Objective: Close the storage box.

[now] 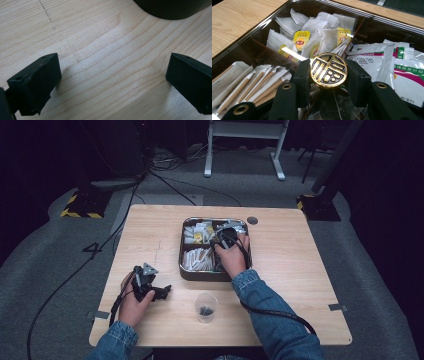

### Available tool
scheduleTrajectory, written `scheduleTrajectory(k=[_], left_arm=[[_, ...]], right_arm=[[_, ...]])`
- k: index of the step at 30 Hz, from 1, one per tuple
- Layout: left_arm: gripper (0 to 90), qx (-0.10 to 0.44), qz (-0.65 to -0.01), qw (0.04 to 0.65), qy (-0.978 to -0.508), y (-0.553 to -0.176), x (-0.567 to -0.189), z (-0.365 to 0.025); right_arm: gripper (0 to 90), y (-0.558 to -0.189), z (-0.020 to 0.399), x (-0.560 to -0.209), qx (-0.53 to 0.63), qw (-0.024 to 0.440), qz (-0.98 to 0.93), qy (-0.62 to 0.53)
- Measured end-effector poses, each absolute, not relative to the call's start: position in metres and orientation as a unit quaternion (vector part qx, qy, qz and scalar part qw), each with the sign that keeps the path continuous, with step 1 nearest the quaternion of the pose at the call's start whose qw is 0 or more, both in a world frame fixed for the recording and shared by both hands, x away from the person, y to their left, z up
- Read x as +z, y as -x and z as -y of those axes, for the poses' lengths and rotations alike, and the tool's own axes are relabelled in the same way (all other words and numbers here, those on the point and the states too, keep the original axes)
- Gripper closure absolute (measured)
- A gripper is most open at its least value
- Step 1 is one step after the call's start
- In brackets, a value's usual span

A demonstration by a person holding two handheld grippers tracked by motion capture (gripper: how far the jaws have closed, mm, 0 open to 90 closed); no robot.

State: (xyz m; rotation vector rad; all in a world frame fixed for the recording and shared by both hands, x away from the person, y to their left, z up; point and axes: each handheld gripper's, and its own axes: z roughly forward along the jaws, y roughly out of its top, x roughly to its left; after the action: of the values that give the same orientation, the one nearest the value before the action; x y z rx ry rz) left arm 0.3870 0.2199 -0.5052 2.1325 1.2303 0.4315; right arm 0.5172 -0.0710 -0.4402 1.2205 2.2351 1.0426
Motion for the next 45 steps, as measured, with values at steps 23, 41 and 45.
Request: scheduleTrajectory(k=[23, 41, 45], left_arm=[[0.4, 0.163, -0.467, 0.316, -0.810, -0.387, -0.505, -0.220], [0.3, 0.165, -0.464, 0.315, -0.811, -0.381, -0.505, -0.225], [0.2, 0.165, -0.464, 0.316, -0.811, -0.381, -0.505, -0.225]], right_arm=[[45.0, -0.508, 0.084, -0.417, 0.410, 0.182, -0.790, -0.417], [40.7, -0.474, 0.159, -0.376, 0.444, 0.176, -0.783, -0.399], [39.9, -0.467, 0.180, -0.371, 0.451, 0.177, -0.783, -0.389]])
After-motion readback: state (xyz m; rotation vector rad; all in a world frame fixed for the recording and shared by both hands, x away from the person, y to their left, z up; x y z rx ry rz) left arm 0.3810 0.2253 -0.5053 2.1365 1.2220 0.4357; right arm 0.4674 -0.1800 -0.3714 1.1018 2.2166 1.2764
